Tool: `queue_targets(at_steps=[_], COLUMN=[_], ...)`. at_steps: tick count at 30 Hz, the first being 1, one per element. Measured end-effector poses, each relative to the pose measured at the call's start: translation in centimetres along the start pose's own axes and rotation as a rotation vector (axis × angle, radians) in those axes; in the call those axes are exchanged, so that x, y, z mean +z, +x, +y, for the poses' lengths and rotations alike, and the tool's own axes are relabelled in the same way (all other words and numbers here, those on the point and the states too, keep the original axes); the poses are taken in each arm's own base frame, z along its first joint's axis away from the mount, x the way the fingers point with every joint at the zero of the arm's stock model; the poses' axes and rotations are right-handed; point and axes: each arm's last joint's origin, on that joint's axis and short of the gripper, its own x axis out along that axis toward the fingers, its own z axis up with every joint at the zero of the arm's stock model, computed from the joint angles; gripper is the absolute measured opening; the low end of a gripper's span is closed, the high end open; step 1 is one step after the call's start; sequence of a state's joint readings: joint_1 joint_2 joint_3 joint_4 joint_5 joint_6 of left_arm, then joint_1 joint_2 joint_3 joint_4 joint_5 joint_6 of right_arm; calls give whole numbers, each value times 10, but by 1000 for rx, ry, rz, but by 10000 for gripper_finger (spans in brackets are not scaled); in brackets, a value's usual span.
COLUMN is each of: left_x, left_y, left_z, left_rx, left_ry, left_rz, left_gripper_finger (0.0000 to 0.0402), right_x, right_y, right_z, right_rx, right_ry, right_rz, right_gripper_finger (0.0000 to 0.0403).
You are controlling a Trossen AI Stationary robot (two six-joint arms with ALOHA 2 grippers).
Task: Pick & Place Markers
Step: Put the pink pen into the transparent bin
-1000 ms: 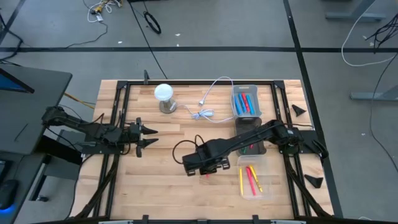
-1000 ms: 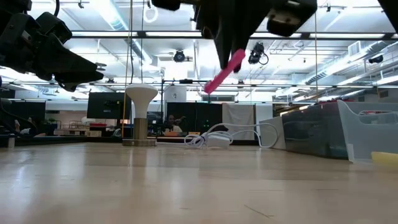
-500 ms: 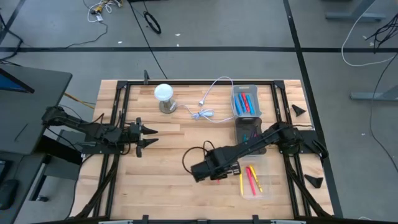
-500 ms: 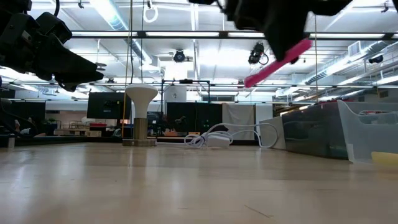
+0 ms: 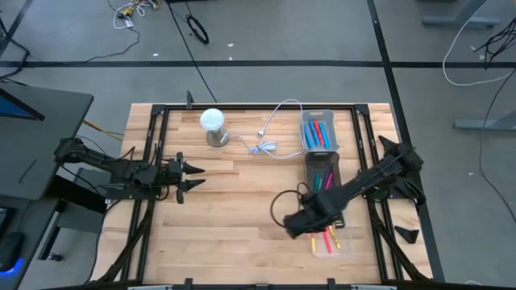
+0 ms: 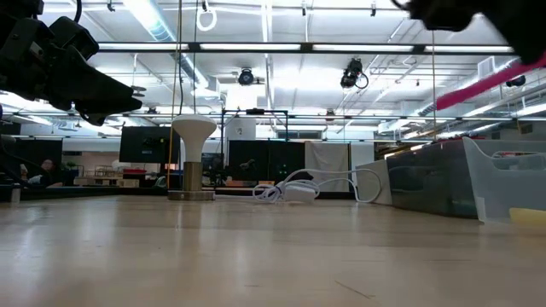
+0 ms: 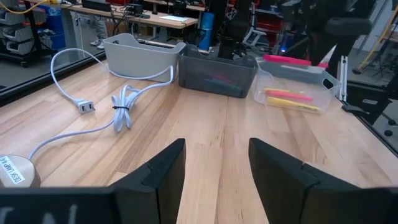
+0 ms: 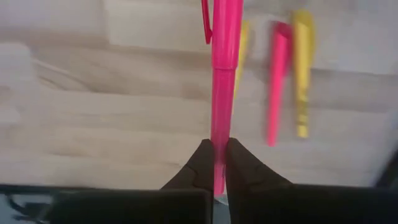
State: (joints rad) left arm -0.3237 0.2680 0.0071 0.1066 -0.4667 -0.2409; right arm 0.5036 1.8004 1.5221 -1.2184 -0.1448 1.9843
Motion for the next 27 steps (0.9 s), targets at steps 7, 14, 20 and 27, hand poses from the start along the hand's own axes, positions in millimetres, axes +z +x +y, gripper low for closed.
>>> queue_targets(at_steps=[7,14,20,27], left_x=[0,0,0,0], left_y=[0,0,0,0], left_z=[0,0,0,0], left_rx=[0,0,0,0], left_ry=[0,0,0,0], left_rz=[0,0,0,0], left_gripper_finger=[183,183,183,183], right_x=[-4,-6,-6,2], right_y=[0,5,25,55], right_z=[-39,-50,-45,-52], right_rx=[-22,-1,75,76], right_ry=[2,-9,-24,-1], right_rz=[23,43,83,85], right_gripper_finger=[11,11,11,11])
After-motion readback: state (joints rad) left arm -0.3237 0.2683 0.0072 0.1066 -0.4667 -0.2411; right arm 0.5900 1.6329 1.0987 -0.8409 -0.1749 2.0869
